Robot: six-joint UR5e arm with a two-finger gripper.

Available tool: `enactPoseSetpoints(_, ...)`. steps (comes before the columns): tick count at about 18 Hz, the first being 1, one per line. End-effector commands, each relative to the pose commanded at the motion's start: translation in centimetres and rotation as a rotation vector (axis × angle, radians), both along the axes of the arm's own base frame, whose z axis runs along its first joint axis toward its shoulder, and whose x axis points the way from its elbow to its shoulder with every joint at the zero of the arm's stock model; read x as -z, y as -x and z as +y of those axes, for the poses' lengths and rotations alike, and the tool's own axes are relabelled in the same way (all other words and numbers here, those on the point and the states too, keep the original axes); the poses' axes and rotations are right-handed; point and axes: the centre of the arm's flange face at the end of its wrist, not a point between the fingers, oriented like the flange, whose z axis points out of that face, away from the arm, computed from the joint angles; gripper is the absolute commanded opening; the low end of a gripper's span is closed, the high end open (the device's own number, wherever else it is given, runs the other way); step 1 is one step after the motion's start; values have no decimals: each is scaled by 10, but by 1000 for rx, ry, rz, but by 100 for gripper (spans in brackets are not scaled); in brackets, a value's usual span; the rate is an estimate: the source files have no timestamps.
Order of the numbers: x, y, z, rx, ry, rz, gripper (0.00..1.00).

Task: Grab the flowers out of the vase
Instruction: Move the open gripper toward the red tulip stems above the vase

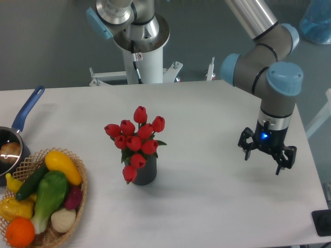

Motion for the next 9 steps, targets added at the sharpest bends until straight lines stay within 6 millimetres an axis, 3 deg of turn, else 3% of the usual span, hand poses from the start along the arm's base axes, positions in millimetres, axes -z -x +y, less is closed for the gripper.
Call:
enactPoseSetpoints(6, 11, -7, 6, 27, -92, -56, 100)
enactPoseSetpoints(9, 17, -11, -6, 17, -127, -91, 100)
